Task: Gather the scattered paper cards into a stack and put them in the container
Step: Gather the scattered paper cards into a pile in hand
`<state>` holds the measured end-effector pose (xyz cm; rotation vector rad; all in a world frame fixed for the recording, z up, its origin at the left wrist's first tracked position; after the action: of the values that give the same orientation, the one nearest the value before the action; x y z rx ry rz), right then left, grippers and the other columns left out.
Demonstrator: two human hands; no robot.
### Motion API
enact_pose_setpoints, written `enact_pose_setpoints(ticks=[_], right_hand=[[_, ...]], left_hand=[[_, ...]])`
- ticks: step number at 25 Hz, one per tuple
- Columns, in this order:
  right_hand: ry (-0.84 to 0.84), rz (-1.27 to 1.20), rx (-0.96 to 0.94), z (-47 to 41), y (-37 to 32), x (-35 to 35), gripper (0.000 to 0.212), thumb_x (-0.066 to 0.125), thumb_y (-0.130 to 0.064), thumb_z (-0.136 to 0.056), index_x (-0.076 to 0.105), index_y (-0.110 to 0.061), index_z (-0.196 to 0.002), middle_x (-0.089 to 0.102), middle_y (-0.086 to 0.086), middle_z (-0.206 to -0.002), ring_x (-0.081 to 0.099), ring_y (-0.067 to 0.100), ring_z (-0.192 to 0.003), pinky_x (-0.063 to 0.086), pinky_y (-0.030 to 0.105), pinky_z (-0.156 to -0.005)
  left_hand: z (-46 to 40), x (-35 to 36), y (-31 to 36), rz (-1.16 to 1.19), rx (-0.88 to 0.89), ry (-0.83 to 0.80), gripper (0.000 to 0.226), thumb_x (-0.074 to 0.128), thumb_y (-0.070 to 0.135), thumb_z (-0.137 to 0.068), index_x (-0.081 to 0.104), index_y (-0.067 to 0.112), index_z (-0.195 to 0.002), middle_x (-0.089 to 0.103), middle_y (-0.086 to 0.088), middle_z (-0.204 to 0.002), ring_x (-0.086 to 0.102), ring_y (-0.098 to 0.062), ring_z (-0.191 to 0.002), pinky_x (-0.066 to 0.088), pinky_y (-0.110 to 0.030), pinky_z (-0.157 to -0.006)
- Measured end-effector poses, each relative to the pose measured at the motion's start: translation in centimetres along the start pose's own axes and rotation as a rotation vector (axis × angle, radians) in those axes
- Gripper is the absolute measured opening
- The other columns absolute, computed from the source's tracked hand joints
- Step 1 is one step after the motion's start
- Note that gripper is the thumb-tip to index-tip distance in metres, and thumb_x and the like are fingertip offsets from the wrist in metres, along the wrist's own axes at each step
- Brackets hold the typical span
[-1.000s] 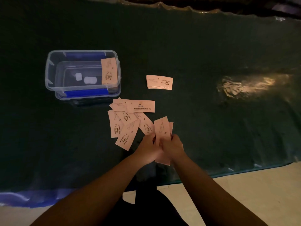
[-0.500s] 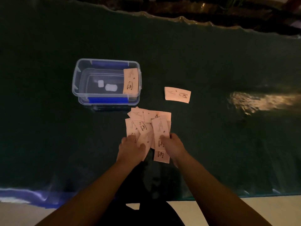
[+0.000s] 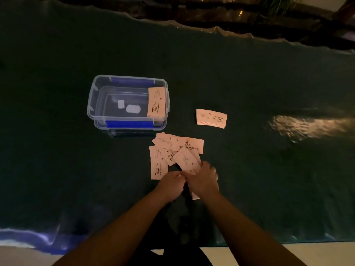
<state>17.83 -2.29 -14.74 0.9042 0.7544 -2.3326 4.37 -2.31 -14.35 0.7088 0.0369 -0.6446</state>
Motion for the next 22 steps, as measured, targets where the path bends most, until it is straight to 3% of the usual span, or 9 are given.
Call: enact_pose_setpoints(ticks=[3, 5, 7, 9, 13, 15, 19, 22], right_hand=[[-0.019, 0.14, -0.062, 0.0, -0.2, -0.1, 0.103, 0.08, -0.063, -0.071, 0.03, -0.018, -0.149, 0.038, 0.01, -0.147, 0.037, 0.034, -0.137, 0.044, 0.054, -0.103], [-0.001, 0.223, -0.081, 0.0, -0.1, 0.0, 0.09, 0.081, -0.052, -0.076, 0.033, -0.02, -0.145, 0.041, 0.008, -0.143, 0.041, 0.031, -0.133, 0.049, 0.053, -0.1], [0.0, 0.255, -0.073, -0.2, 0.1, -0.3, 0.083, 0.08, -0.045, -0.079, 0.035, -0.02, -0.144, 0.042, 0.007, -0.141, 0.043, 0.029, -0.131, 0.051, 0.053, -0.099], [-0.007, 0.282, -0.071, -0.3, 0.2, -0.6, 0.083, 0.08, -0.044, -0.08, 0.035, -0.019, -0.144, 0.043, 0.007, -0.141, 0.043, 0.029, -0.131, 0.051, 0.053, -0.099], [0.009, 0.346, -0.092, -0.4, 0.1, -0.8, 0.083, 0.076, -0.052, -0.078, 0.037, -0.02, -0.143, 0.042, 0.006, -0.138, 0.043, 0.029, -0.13, 0.051, 0.053, -0.095], [0.003, 0.356, -0.108, -0.4, 0.1, -1.0, 0.079, 0.076, -0.046, -0.08, 0.037, -0.022, -0.144, 0.043, 0.006, -0.138, 0.043, 0.029, -0.13, 0.051, 0.054, -0.095], [-0.026, 0.413, -0.141, -0.8, 0.9, -1.7, 0.077, 0.076, -0.038, -0.081, 0.036, -0.031, -0.146, 0.044, 0.004, -0.137, 0.042, 0.03, -0.129, 0.048, 0.057, -0.097], [-0.037, 0.424, -0.176, -1.0, 1.5, -2.0, 0.077, 0.076, -0.037, -0.081, 0.036, -0.036, -0.147, 0.044, 0.003, -0.137, 0.041, 0.029, -0.13, 0.045, 0.06, -0.099]], left_hand=[[-1.1, -4.2, 1.6, -0.355, 0.162, 0.196, 0.03, 0.048, 0.021, -0.105, 0.069, 0.018, -0.127, 0.068, -0.006, -0.131, 0.062, -0.017, -0.109, 0.049, -0.033, -0.091], [-2.3, -7.2, 2.9, -0.54, 0.277, 0.304, 0.04, 0.061, 0.027, -0.1, 0.059, 0.027, -0.139, 0.058, -0.001, -0.145, 0.054, -0.019, -0.13, 0.049, -0.039, -0.106], [-4.0, -8.5, 4.5, -0.722, 0.396, 0.273, 0.061, 0.069, 0.029, -0.095, 0.048, 0.027, -0.151, 0.046, -0.002, -0.158, 0.039, -0.024, -0.147, 0.038, -0.047, -0.119], [-5.6, -8.4, 6.1, -0.883, 0.478, 0.185, 0.08, 0.075, 0.028, -0.089, 0.036, 0.023, -0.159, 0.04, -0.005, -0.163, 0.033, -0.027, -0.151, 0.033, -0.049, -0.122], [-8.4, -7.3, 7.8, -1.117, 0.457, 0.09, 0.106, 0.084, 0.037, -0.082, 0.02, 0.018, -0.166, 0.032, -0.008, -0.169, 0.028, -0.031, -0.155, 0.03, -0.053, -0.122], [-9.3, -6.9, 8.2, -1.196, 0.387, 0.078, 0.107, 0.084, 0.044, -0.08, 0.023, 0.018, -0.165, 0.036, -0.009, -0.166, 0.034, -0.033, -0.151, 0.036, -0.053, -0.118], [-10.0, -6.9, 9.7, -1.276, 0.373, 0.056, 0.079, 0.08, 0.054, -0.081, 0.051, 0.018, -0.145, 0.051, -0.01, -0.144, 0.049, -0.03, -0.13, 0.048, -0.047, -0.102], [-9.9, -7.2, 10.2, -1.289, 0.348, 0.006, 0.078, 0.081, 0.053, -0.081, 0.05, 0.017, -0.144, 0.054, -0.011, -0.138, 0.053, -0.03, -0.126, 0.05, -0.046, -0.101]])
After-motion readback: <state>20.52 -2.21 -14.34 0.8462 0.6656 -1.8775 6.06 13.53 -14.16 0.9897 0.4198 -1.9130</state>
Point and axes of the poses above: each hand's wrist, its own z-axis away from the middle knuckle, its own x-axis out of the palm, y = z × x, the point moved 5 cm from there along -z, towards the middle knuckle
